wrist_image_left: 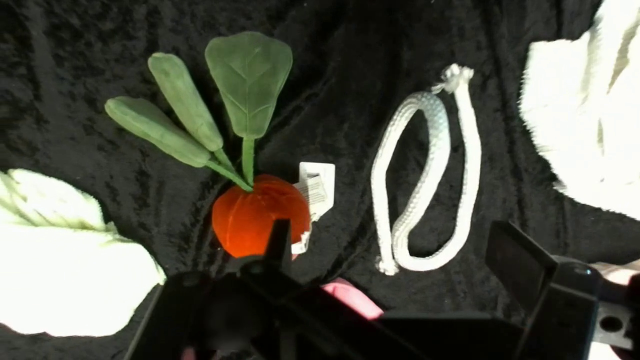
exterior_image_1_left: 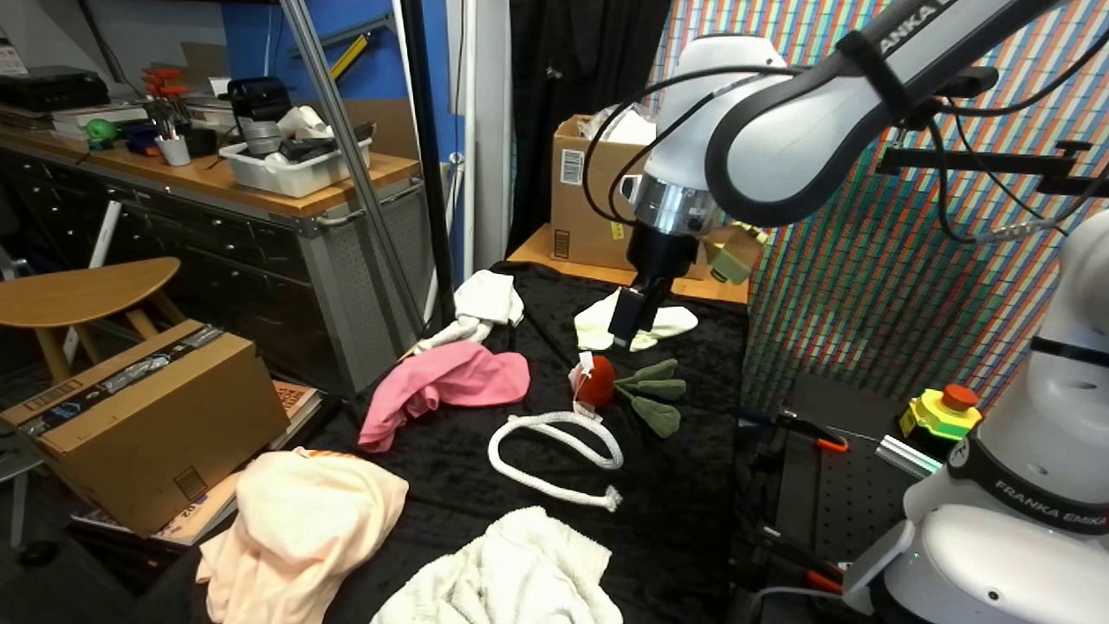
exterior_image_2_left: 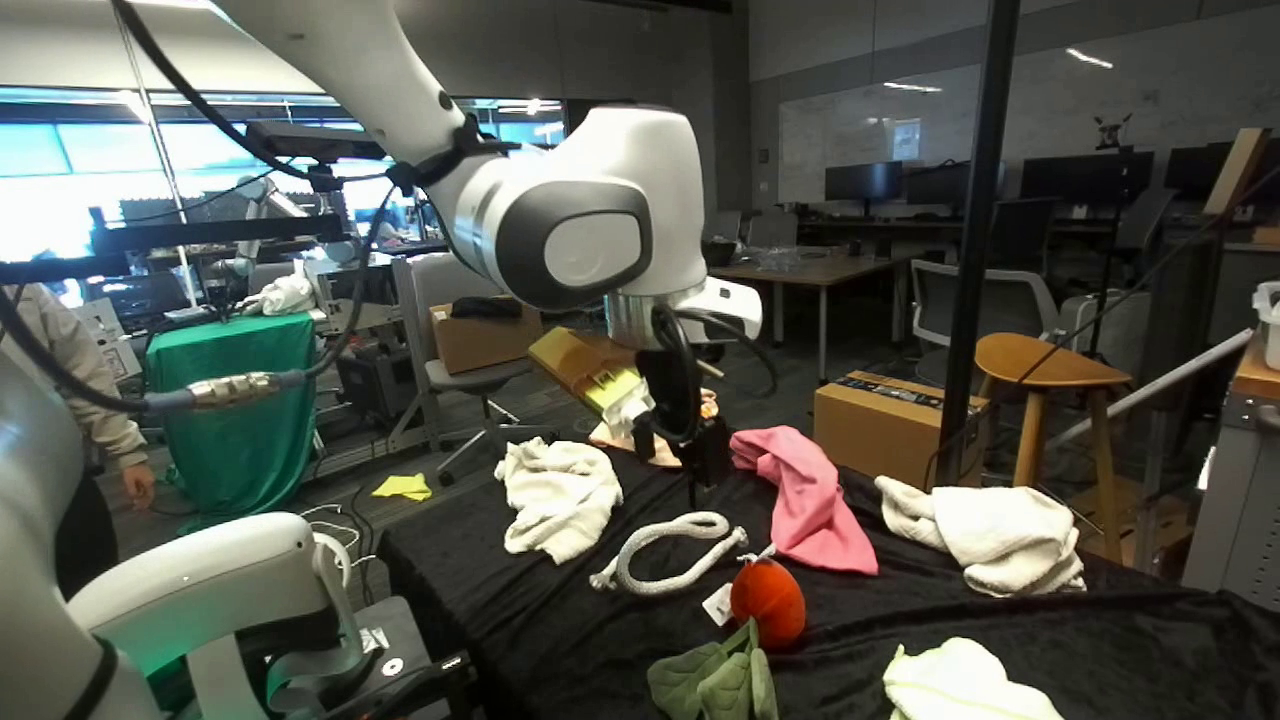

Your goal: Group up all the objects on the table

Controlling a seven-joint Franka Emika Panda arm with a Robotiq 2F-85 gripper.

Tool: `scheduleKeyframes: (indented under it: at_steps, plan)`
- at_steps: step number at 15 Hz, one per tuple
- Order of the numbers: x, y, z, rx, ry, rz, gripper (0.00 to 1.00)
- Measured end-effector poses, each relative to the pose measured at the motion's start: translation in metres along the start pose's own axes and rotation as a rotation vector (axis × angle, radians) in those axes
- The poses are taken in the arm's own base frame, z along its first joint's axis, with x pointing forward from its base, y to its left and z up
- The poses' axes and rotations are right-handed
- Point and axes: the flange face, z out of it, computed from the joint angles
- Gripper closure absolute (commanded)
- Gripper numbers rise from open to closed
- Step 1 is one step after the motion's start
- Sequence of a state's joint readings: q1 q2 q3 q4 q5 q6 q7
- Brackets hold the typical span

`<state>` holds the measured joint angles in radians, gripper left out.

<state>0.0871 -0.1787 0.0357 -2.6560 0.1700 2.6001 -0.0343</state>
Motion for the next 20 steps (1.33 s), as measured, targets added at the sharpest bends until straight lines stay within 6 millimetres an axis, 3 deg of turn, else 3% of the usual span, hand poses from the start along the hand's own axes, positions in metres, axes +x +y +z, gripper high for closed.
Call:
scheduleKeyframes:
  at_steps: [9, 17, 18, 20]
  plan:
    - [0.033, 0.037, 0.093, -0.116, 0.04, 0.113, 0.0]
    - [0.056, 0.058, 0.142, -0.165, 0.05, 0.238, 0.0]
    - [0.058, 0.06, 0.146, -0.172, 0.054, 0.249, 0.17]
    - [0.061, 0.062, 0.154, -0.185, 0.052, 0.264, 0.35]
